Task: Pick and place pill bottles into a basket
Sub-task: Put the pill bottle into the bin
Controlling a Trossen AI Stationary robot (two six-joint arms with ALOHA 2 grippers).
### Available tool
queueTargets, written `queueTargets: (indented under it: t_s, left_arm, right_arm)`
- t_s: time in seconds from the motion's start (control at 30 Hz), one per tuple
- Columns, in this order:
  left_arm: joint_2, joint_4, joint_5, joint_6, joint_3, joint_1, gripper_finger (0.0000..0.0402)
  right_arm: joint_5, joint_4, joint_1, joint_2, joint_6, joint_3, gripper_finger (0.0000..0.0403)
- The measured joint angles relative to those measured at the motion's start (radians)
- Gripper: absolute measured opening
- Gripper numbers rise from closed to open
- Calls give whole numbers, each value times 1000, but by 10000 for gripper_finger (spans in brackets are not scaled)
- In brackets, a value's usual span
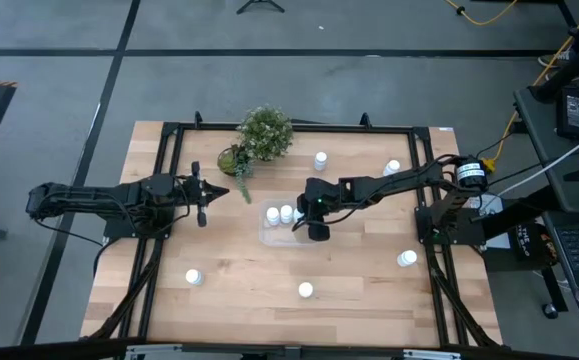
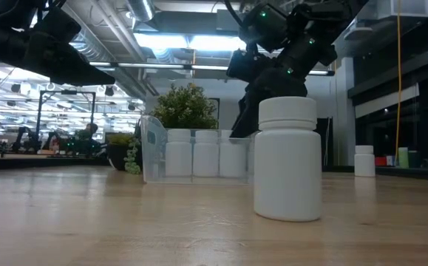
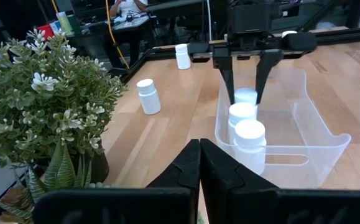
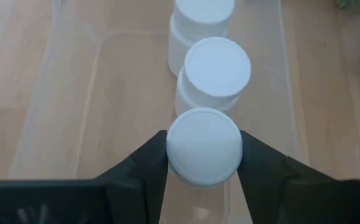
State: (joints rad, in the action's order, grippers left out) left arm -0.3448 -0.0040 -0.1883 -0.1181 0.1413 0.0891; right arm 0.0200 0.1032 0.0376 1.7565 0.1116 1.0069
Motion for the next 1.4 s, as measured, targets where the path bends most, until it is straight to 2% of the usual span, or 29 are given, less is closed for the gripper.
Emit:
queueTargets:
  t_s: [0.3,0.87,1.13,1.2,1.4]
  left_arm:
    - [0,0,0,0,0,0,8]
    - [0,0,0,0,0,0,8]
    - [0,0,0,0,0,0,5]
    - [0,0,0,0,0,0,6]
    - [0,0,0,1,0,0,3]
  right_arm:
    - [0,-3,0,0,0,0,190]
    - [0,-10,2,0,6,0,180]
    - [0,-9,2,0,6,0,150]
    - [0,-9,2,0,6,0,158]
    - [-1,-9,2,0,3,1,234]
